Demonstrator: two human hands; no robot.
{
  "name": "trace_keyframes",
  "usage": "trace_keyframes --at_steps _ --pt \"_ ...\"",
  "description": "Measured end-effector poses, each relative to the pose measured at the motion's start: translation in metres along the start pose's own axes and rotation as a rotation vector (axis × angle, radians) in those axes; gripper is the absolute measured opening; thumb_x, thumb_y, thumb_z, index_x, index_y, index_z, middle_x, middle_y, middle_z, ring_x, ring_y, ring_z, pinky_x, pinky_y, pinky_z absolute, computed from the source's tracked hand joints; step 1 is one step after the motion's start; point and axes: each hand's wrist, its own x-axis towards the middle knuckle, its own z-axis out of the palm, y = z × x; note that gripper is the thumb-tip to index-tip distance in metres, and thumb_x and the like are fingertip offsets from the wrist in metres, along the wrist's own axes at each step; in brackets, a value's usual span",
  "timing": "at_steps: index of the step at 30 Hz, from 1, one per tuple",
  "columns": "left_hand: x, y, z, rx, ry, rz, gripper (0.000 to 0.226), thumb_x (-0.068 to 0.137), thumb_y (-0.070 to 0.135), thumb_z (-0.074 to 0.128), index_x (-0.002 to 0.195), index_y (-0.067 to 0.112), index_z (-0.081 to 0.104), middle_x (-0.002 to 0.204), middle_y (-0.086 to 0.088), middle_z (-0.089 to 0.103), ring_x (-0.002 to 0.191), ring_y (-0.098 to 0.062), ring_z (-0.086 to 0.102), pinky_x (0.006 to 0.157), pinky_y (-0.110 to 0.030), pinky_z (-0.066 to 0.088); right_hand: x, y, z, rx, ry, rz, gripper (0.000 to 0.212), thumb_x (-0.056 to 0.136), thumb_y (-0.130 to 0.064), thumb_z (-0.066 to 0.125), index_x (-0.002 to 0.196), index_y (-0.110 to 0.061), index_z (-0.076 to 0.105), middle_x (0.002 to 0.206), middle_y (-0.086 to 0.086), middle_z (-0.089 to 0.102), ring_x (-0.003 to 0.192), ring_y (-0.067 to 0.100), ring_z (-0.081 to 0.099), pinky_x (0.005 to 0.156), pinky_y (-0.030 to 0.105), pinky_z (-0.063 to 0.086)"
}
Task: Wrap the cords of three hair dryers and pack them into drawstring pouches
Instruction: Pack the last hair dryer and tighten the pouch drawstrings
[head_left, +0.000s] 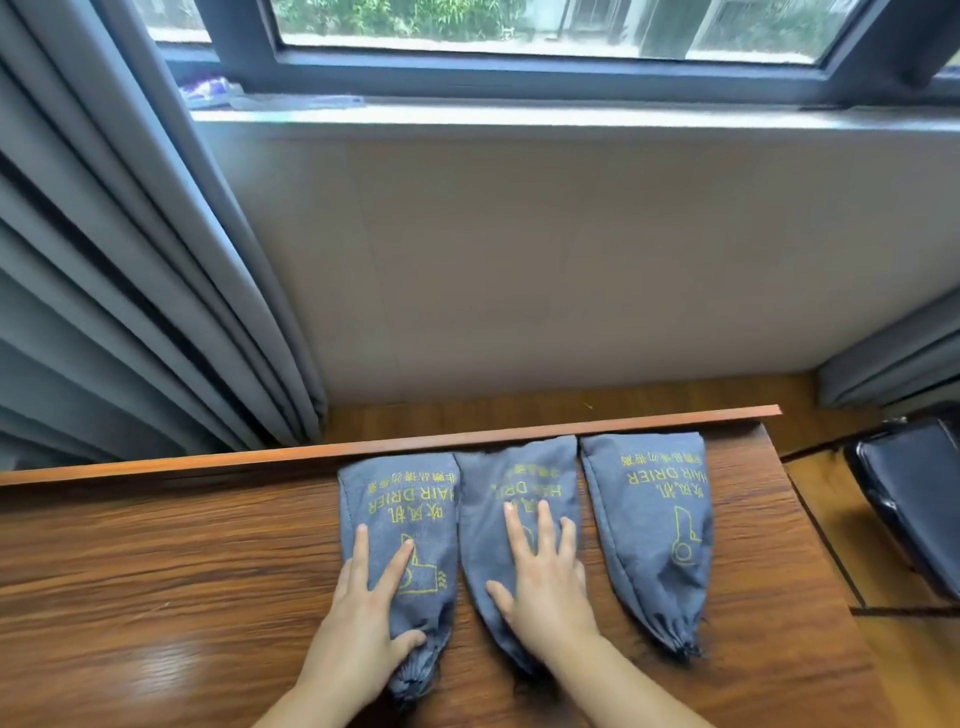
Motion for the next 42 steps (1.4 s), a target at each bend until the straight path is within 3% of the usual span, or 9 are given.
trace_keyframes --at_steps 5,8,10,14,17,20,23,31,42 --pt "-0.001 -0.008 -0.003 0.003 0.036 -0.010 0.106 0.080 0.053 0.075 0.152 0.052 -0.003 0.157 0.005 -0.038 0.154 -0.020 -0.002 0.116 -0.030 0.032 -0.001 -0.022 -0.010 0.071 -0.067 -0.214 0.084 0.094 -0.060 0.045 0.156 -0.038 -0.008 0.166 0.003 -0.014 0.152 0.033 -0.005 0.121 0.048 0.021" --pt "-0.001 -0.011 -0.007 0.017 0.044 -0.016 0.107 0.080 0.052 0.075 0.153 0.050 -0.003 0.157 0.005 -0.037 0.154 -0.021 -0.003 0.115 -0.031 0.035 0.007 0.001 -0.030 0.112 0.152 -0.182 0.071 0.093 -0.061 0.041 0.156 -0.035 0.019 0.164 0.006 0.017 0.151 0.030 0.017 0.116 0.051 0.031" --pt "-0.001 -0.009 -0.008 0.011 0.037 -0.021 0.107 0.080 0.052 0.075 0.154 0.049 -0.003 0.158 0.004 -0.036 0.154 -0.021 -0.003 0.115 -0.030 0.035 0.013 0.032 -0.046 0.065 0.329 -0.024 0.070 0.088 -0.065 0.044 0.150 -0.031 0.037 0.157 0.009 0.034 0.146 0.037 0.028 0.108 0.059 0.038" --pt "0.001 -0.005 -0.007 0.005 0.038 -0.036 0.108 0.079 0.053 0.076 0.154 0.047 -0.001 0.158 0.003 -0.036 0.154 -0.022 -0.003 0.117 -0.032 0.032 0.021 0.115 -0.069 0.049 0.220 0.410 0.094 0.082 -0.078 0.048 0.157 -0.037 0.008 0.165 0.011 0.002 0.149 0.044 0.000 0.114 0.064 0.019" --pt "0.001 -0.004 -0.005 0.003 0.037 -0.049 0.107 0.080 0.051 0.076 0.155 0.046 0.000 0.158 0.002 -0.036 0.154 -0.023 -0.002 0.117 -0.033 0.033 0.021 0.155 -0.065 0.282 0.098 0.523 0.109 0.076 -0.078 0.059 0.155 -0.041 -0.006 0.165 0.010 -0.011 0.149 0.044 0.001 0.115 0.062 0.022" --pt "0.002 -0.001 -0.004 0.000 0.038 -0.070 0.106 0.081 0.049 0.076 0.155 0.046 0.001 0.159 0.001 -0.035 0.154 -0.024 -0.003 0.118 -0.034 0.029 0.020 0.154 -0.050 0.462 0.052 0.461 0.113 0.076 -0.069 0.067 0.154 -0.042 -0.010 0.164 0.014 -0.009 0.142 0.043 0.032 0.112 0.053 0.035" --pt "0.000 -0.002 -0.001 -0.017 0.031 -0.090 0.104 0.081 0.047 0.077 0.154 0.047 0.003 0.160 0.000 -0.033 0.153 -0.025 0.000 0.120 -0.035 0.026 0.016 0.134 -0.040 0.410 0.066 0.402 0.112 0.076 -0.071 0.066 0.154 -0.042 -0.009 0.164 0.015 -0.010 0.135 0.041 0.043 0.106 0.048 0.041" --pt "0.002 -0.007 -0.004 -0.048 -0.005 -0.113 0.103 0.079 0.047 0.078 0.152 0.052 0.006 0.161 -0.002 -0.029 0.153 -0.028 0.004 0.120 -0.038 0.026 0.002 0.061 -0.025 0.286 -0.059 0.129 0.133 0.065 -0.073 0.074 0.151 -0.042 -0.022 0.159 0.016 -0.030 0.141 0.037 0.037 0.107 0.045 0.042" --pt "-0.002 -0.021 -0.010 -0.044 0.012 -0.119 0.099 0.080 0.044 0.078 0.153 0.050 0.011 0.164 -0.005 -0.021 0.151 -0.028 0.019 0.117 -0.036 0.031 -0.003 0.037 -0.023 0.191 -0.050 0.041 0.137 0.062 -0.068 0.080 0.150 -0.044 -0.023 0.153 0.016 -0.041 0.140 0.041 0.034 0.106 0.046 0.042"
